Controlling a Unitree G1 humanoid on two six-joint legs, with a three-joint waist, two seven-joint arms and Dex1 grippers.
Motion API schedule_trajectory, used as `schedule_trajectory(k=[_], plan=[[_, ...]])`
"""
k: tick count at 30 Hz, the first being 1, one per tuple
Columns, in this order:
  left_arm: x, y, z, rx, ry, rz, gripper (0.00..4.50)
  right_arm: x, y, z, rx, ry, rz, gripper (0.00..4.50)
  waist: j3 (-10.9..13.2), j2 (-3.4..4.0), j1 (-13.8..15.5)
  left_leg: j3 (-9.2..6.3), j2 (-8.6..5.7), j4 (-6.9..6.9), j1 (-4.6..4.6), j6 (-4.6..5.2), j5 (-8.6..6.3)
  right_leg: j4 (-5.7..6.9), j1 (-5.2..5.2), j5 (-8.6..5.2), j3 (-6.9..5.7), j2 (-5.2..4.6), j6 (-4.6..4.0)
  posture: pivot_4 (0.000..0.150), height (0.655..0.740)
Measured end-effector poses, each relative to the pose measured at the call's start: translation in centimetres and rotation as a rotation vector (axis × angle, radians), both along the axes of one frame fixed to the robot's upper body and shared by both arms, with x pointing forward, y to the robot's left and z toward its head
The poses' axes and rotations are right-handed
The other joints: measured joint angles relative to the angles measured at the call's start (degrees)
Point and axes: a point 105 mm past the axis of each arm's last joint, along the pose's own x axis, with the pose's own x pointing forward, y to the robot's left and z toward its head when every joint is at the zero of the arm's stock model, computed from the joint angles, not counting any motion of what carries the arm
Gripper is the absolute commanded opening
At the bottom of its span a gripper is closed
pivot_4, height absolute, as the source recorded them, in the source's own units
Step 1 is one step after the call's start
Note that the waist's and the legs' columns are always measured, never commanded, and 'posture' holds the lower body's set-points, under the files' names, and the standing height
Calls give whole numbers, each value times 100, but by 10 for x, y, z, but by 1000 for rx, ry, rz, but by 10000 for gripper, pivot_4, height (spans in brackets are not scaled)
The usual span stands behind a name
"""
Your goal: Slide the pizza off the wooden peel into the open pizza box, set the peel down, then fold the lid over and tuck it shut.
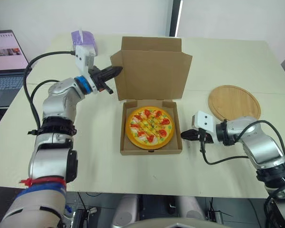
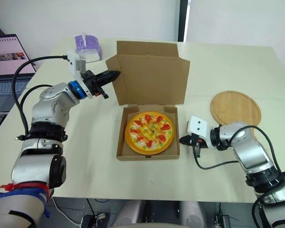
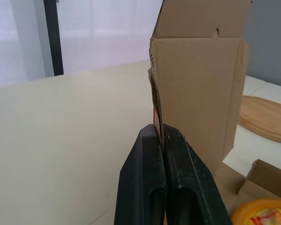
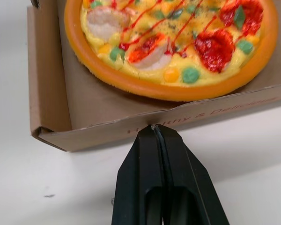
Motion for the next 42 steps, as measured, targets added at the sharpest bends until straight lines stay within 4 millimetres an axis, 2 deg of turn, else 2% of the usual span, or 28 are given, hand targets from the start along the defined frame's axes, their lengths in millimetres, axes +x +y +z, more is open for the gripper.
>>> schedule_trajectory(k=[4,10,14,17,20,24,28,31,35,42], plan=[[6,-4,1,18,-14,-10,0,-4,3,0,14,-1,-25,452,0,-1,-36,2,-1,0,1,1,0,3,-1,0,2,0,0,1500,7251],[7,-7,2,42,-54,-24,0,0,7,1,41,-24,-70,452,1,-2,-49,2,-1,0,0,1,0,6,-2,0,2,1,1,1500,7251],[5,-12,3,10,-56,-61,0,9,8,2,69,-72,-109,452,0,-3,-51,4,-2,1,0,2,0,8,-3,1,3,1,1,1500,7251],[5,-12,3,2,-59,-66,0,21,-1,11,120,-107,-182,452,0,-3,-50,6,-3,1,0,2,0,9,-3,1,5,0,2,1500,7251],[4,-9,6,-14,-66,-62,0,39,-16,39,204,-182,-285,6823,0,-3,-51,7,-4,1,0,2,1,12,-4,1,7,0,2,1500,7251],[3,-7,6,-16,-77,-64,0,64,-41,73,306,-269,-434,20349,0,-3,-52,8,-3,0,0,3,1,13,-5,1,7,1,2,1500,7251],[0,-10,8,-7,-97,-85,0,83,-40,96,423,-295,-499,34099,0,-2,-65,20,-3,0,-2,3,1,22,-15,1,19,1,2,1500,7251],[-1,-12,13,-1,-117,-95,0,92,-29,116,503,-298,-486,44628,0,-2,-75,20,-3,0,-2,3,1,26,-17,1,20,2,2,1500,7251],[-2,-12,15,2,-125,-99,0,94,-18,125,555,-262,-456,44628,0,-2,-80,20,-3,1,-4,4,1,26,-18,1,21,1,2,1500,7251],[-6,-13,14,14,-138,-120,0,94,-13,119,549,-226,-440,44628,0,-2,-77,21,-3,1,-4,4,1,29,-19,1,22,1,2,1500,7251]])
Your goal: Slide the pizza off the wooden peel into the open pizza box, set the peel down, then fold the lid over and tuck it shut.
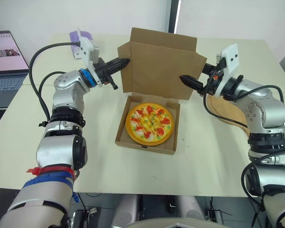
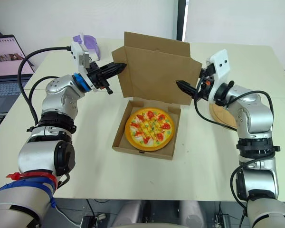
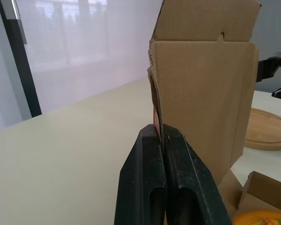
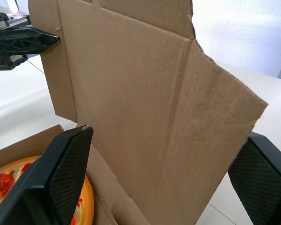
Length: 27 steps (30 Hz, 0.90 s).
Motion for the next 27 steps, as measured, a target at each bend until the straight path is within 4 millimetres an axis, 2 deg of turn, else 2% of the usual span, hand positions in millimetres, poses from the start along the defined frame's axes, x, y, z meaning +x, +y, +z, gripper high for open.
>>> schedule_trajectory(k=[2,5,16,27], plan=[[0,0,0,2,-1,-1,0,0,-1,-1,0,2,-2,44628,0,0,-1,0,0,1,0,0,0,5,-1,0,1,0,0,1500,7251],[-1,0,0,3,-4,-2,0,2,-2,-3,1,13,-7,38553,0,0,0,2,0,2,1,0,0,10,-1,0,2,0,0,1500,7251],[-1,1,0,3,-2,3,0,3,-3,-5,-5,21,-13,444,0,0,-2,5,0,5,1,0,0,28,-6,0,5,0,0,1500,7251],[-3,1,0,9,-10,0,0,2,-6,-4,5,36,-27,444,0,0,0,5,0,6,1,0,0,30,-6,0,6,0,0,1500,7251]])
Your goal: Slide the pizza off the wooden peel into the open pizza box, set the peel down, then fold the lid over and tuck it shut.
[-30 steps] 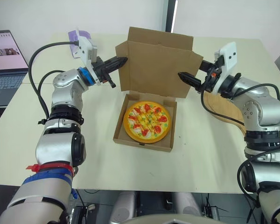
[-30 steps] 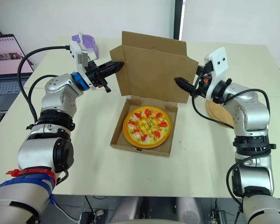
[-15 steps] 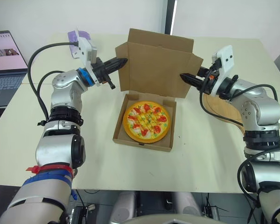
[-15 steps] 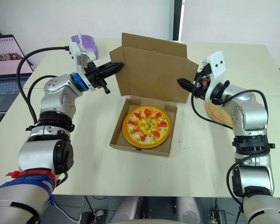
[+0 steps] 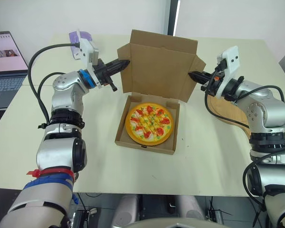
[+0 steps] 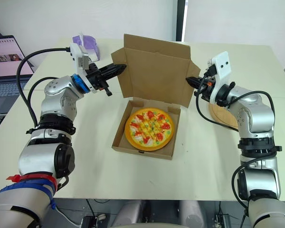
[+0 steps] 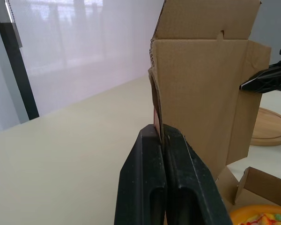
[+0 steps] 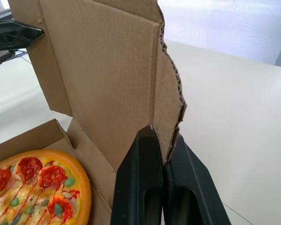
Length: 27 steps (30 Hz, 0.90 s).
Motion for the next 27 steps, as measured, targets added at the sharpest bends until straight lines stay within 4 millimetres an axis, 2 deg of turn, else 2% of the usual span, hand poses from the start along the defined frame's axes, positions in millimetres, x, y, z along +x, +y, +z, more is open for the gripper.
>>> schedule_trajectory(k=[6,13,19,23,27], plan=[[-6,0,0,26,-8,53,0,-7,4,1,-8,-29,-59,444,0,0,1,-1,1,0,-2,0,0,9,-5,0,5,0,0,1500,7251],[-23,-12,-5,-15,-24,249,0,-18,10,2,-72,-103,-171,444,-2,2,22,3,0,5,-2,-1,0,4,-8,0,14,-2,0,1500,7251],[-35,-22,1,-98,-59,410,0,-20,19,7,-29,-133,-269,444,-5,2,24,7,0,6,8,-2,1,9,-3,0,19,-1,0,1500,7251],[-42,-32,-7,-118,-59,486,0,-19,20,1,6,-107,-352,444,-5,1,25,10,0,7,8,-3,2,11,-3,0,20,-1,0,1500,7251],[-44,-33,-6,-133,-75,547,0,-21,25,3,28,-109,-377,444,-6,1,23,10,0,6,11,-4,2,11,-1,0,20,-1,0,1500,7251]])
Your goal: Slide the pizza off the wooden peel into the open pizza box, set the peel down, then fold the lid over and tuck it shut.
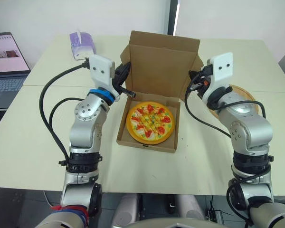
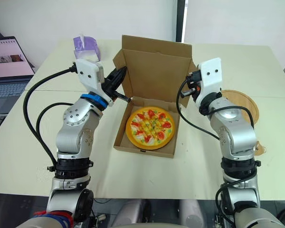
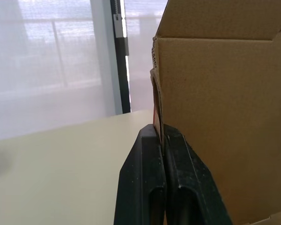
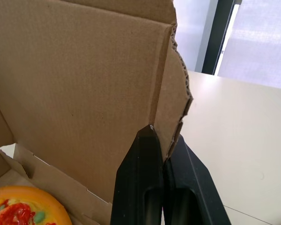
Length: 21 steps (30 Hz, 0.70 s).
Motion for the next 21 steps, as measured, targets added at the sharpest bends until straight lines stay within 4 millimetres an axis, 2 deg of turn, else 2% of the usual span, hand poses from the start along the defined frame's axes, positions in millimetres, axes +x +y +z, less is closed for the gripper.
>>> schedule_trajectory(k=[8,11,18,21], plan=[[-4,-2,-4,-2,7,-4,0,-2,0,-6,-7,10,-20,444,0,0,-2,0,0,0,3,0,0,-2,3,0,-1,1,0,1500,7251],[-3,4,-4,22,13,-42,0,-3,-2,-5,-9,4,-4,6689,0,0,-4,0,0,0,3,0,0,-2,4,0,-2,2,0,1500,7251],[8,28,-3,63,53,-92,0,-3,-21,6,40,-29,5,30794,0,0,-4,-1,0,-1,4,1,0,-6,6,0,-3,2,0,1500,7251],[13,31,-4,64,69,-109,0,-5,-20,10,42,-44,49,30794,0,0,-5,-1,0,-2,4,1,0,-6,7,0,-4,3,0,1500,7251]])
